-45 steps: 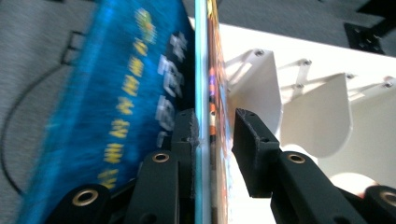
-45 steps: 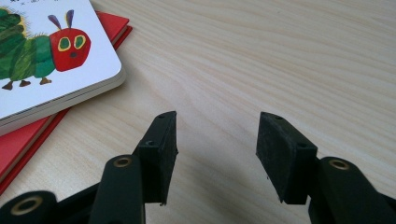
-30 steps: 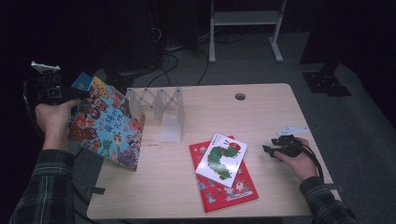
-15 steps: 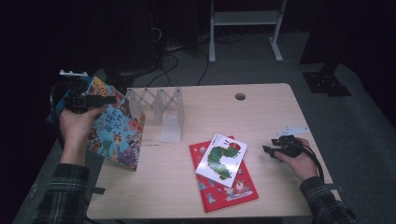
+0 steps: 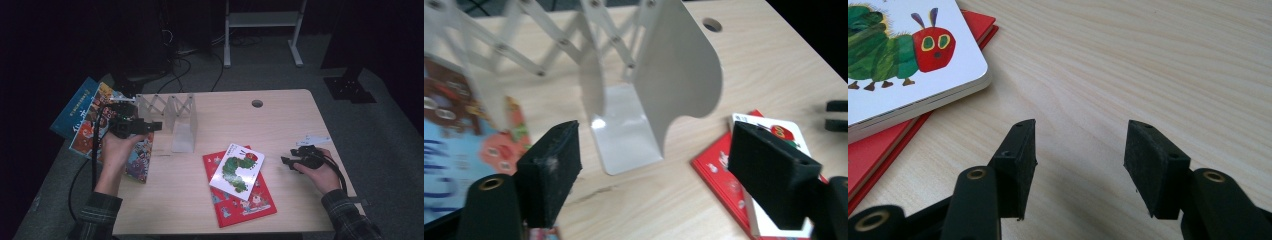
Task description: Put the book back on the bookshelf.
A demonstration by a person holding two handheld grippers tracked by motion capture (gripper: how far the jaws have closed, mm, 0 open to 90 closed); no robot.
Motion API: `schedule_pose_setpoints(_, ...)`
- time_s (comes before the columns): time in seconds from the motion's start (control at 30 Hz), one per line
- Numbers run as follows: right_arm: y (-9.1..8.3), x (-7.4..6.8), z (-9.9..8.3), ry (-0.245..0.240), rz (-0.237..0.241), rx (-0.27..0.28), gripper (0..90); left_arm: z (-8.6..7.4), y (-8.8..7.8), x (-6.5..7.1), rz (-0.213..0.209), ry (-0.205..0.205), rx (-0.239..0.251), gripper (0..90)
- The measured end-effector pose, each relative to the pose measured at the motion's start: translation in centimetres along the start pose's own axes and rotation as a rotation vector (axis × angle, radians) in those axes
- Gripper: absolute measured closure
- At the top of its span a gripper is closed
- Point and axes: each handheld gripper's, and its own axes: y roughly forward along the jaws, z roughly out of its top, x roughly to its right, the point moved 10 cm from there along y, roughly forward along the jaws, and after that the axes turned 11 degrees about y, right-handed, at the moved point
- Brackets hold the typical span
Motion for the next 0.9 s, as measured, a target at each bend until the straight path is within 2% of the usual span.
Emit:
schedule_pose_setpoints(0.1,-0.1,-0.1,0.0,-0.002,0.005,0.002,45.5,-0.7,0.9,1.2,-0.028,0.013,-0.001,16.3)
schedule_pose_setpoints(0.17,-0.1,-0.1,0.0,-0.003,0.008,0.005,45.5,-1.2,1.5,2.0,-0.053,0.005,0.010,15.3)
schedule_pose_setpoints(0.37,-0.2,-0.3,0.0,-0.007,0.016,0.005,45.4,-3.1,3.4,4.5,-0.087,0.042,-0.027,7.6)
schedule_pose_setpoints(0.5,-0.2,-0.6,0.0,-0.012,0.023,0.005,45.2,-3.8,4.4,6.6,-0.141,0.047,0.003,6.9)
schedule_pose_setpoints(0.6,-0.3,-0.9,0.0,-0.021,0.029,0.005,45.0,-4.8,5.6,7.9,-0.171,0.060,0.003,4.2)
schedule_pose_setpoints(0.73,-0.3,-1.3,0.1,-0.030,0.039,0.005,44.7,-6.0,7.0,8.9,-0.185,0.096,-0.040,1.5)
schedule_pose_setpoints(0.83,-0.4,-1.7,0.1,-0.034,0.048,0.004,44.4,-6.6,7.5,9.5,-0.183,0.126,-0.043,1.4)
schedule_pose_setpoints(0.9,-0.4,-1.9,0.1,-0.038,0.053,0.007,44.3,-7.1,8.0,10.0,-0.211,0.135,-0.056,1.4)
